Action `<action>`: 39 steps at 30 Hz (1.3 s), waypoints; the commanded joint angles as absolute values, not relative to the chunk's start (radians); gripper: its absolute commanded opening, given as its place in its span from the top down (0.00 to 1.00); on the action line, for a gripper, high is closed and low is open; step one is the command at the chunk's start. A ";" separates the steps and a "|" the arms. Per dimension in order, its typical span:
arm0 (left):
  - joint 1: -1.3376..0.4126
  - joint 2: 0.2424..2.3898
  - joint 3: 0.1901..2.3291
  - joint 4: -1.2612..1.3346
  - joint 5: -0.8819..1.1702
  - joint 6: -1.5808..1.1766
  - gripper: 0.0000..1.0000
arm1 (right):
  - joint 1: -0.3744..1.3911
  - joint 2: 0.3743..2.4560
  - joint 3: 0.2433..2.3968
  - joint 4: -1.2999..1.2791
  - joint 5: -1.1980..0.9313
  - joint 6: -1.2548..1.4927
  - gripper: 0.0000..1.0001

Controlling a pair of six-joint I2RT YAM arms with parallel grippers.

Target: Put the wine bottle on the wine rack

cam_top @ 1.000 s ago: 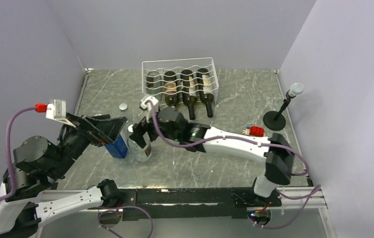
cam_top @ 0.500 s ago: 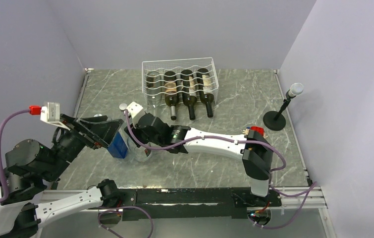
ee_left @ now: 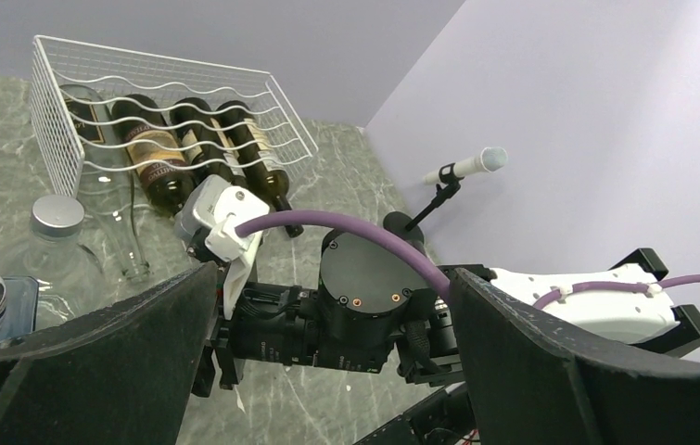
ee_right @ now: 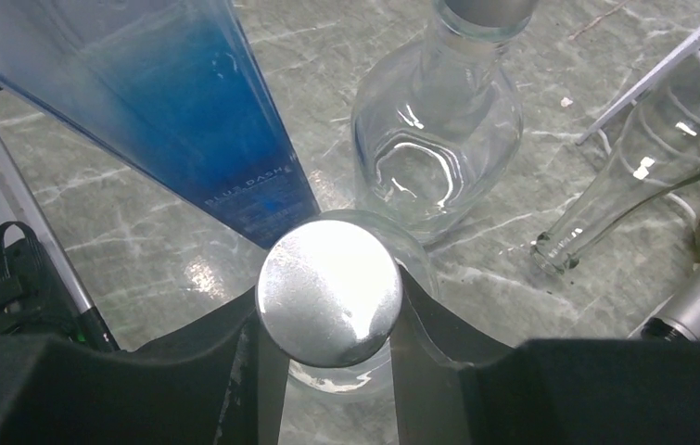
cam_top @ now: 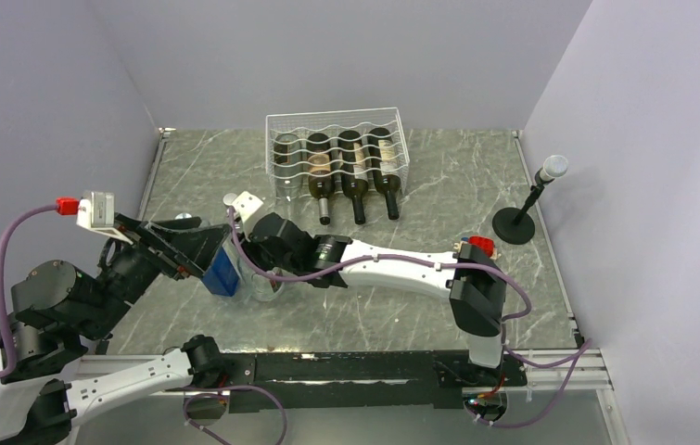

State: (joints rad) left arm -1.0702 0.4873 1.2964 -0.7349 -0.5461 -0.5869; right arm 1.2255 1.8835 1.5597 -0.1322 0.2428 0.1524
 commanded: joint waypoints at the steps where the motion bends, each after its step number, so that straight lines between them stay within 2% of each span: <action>1: -1.072 0.481 1.302 -0.744 -0.501 -0.567 0.01 | 1.210 1.807 1.557 -0.148 0.329 0.178 1.00; 10: -1.072 0.536 1.283 -0.746 -0.434 -0.556 0.01 | 1.100 1.456 1.250 -0.124 0.234 0.299 1.00; 14: -1.072 0.519 1.176 -0.646 -0.363 -0.551 0.01 | 1.004 1.281 1.071 -0.086 0.090 0.406 1.00; 18: -1.072 0.535 1.061 -0.558 -0.315 -0.579 0.01 | 0.938 1.144 0.949 -0.110 0.060 0.457 1.00; 23: -1.072 0.616 0.860 -0.453 -0.303 -0.689 0.01 | 0.918 1.013 0.861 -0.198 0.067 0.479 1.00; 28: -1.084 0.735 0.651 -0.223 -0.220 -0.781 0.01 | 0.913 0.920 0.778 -0.284 0.037 0.554 1.00; 39: -1.256 1.040 0.629 -0.175 -0.334 -0.768 0.01 | 0.913 0.653 0.495 -0.209 -0.200 0.615 1.00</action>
